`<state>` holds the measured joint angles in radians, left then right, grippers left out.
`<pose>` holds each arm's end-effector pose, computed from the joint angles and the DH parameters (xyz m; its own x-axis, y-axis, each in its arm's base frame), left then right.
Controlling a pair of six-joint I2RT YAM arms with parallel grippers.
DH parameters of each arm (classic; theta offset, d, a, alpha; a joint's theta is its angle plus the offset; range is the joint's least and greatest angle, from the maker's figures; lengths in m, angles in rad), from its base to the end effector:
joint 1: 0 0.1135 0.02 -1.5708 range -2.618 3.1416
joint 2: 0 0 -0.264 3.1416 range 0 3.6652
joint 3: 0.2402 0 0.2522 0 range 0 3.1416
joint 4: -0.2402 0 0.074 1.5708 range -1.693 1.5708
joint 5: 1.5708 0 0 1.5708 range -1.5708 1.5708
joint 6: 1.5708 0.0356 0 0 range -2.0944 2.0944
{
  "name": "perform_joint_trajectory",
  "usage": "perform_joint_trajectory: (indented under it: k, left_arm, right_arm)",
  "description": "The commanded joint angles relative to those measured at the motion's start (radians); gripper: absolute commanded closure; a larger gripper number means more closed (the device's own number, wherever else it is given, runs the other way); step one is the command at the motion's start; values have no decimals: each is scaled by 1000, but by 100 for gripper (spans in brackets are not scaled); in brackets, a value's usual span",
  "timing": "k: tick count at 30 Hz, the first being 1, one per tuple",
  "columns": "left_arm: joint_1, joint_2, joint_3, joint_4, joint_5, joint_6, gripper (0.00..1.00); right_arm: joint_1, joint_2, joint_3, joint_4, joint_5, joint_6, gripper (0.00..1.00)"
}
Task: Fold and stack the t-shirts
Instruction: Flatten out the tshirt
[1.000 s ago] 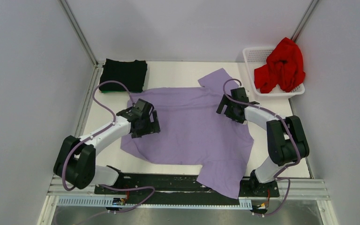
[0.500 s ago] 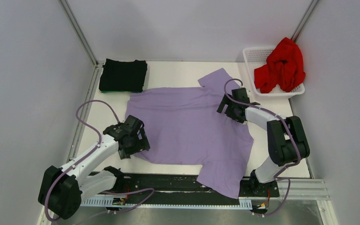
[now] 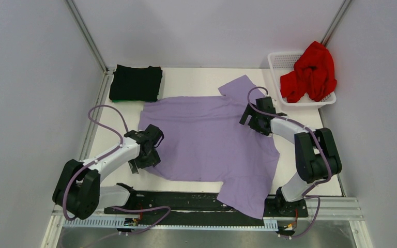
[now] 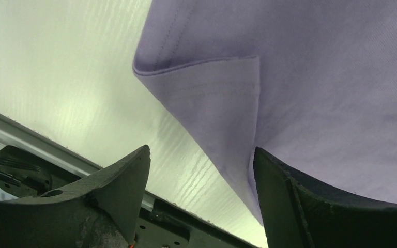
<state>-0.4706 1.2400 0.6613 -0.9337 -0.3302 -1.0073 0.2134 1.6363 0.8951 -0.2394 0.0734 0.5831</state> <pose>0.1643 -0.0706 0.1719 -0.8236 -0.4783 -0.3048 -0.5321 0.8376 0.1235 0.3127 0.0651 0.1648 -0.7721 0.3946 -0.4981 0.3041 0.9177 0.2556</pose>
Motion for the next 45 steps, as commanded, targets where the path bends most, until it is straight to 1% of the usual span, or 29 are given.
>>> perform_joint_trajectory:
  k: [1,5,11,14,17,18,19,20,22,28,32,33,34,35,37,38,41,42,45]
  left_arm:
    - [1,29,37,13,-80,-49,20]
    - [1,50,44,-14,-67,-49,22]
    - [1,35,68,-123,-5,-84,24]
    - [2,27,64,-181,18,-98,29]
    - [0,20,48,-189,63,-89,35]
    - [0,22,48,-190,89,-82,40]
    - [0,23,45,-191,102,-76,42]
    - [-2,26,46,-195,124,-67,47]
    - [-6,24,46,-204,146,-66,50]
    - [-28,-24,44,-240,175,-86,51]
    - [-31,-70,46,-250,146,-128,41]
    - [-31,-85,64,-249,142,-127,31]
    - [-31,-94,76,-246,132,-121,24]
    - [-31,-115,104,-231,122,-110,9]
    - [-31,-148,148,-174,73,-76,1]
    - [-31,-156,161,-147,40,-62,1]
    - [-30,-151,226,32,-12,39,0]
    - [-30,-142,249,69,-41,60,0]
    - [-15,-51,293,224,-90,146,0]
  right_arm:
    - [-11,-7,-25,12,10,8,0]
    - [-19,-10,-30,12,10,7,0]
    - [-30,-9,-33,12,5,11,0]
    - [-37,-7,-34,12,4,11,0]
    - [-46,-9,-37,12,-3,12,0]
    - [-50,-11,-38,13,-3,12,0]
    - [-52,-13,-40,13,-3,12,0]
    - [-54,-16,-42,14,-2,12,0]
    - [-57,-19,-44,14,-3,12,0]
    - [-62,-23,-45,17,-6,11,0]
    - [-61,-35,-52,28,-16,12,0]
    - [-61,-39,-54,30,-19,12,0]
    - [-61,-46,-56,31,-24,12,0]
    - [-60,-54,-56,30,-31,12,0]
    - [-61,-77,-57,29,-46,12,0]
    - [-61,-92,-59,28,-54,13,0]
    - [-60,-143,-66,21,-95,15,0]
    - [-60,-161,-70,18,-105,16,0]
    - [-57,-207,-82,11,-119,-1,0]
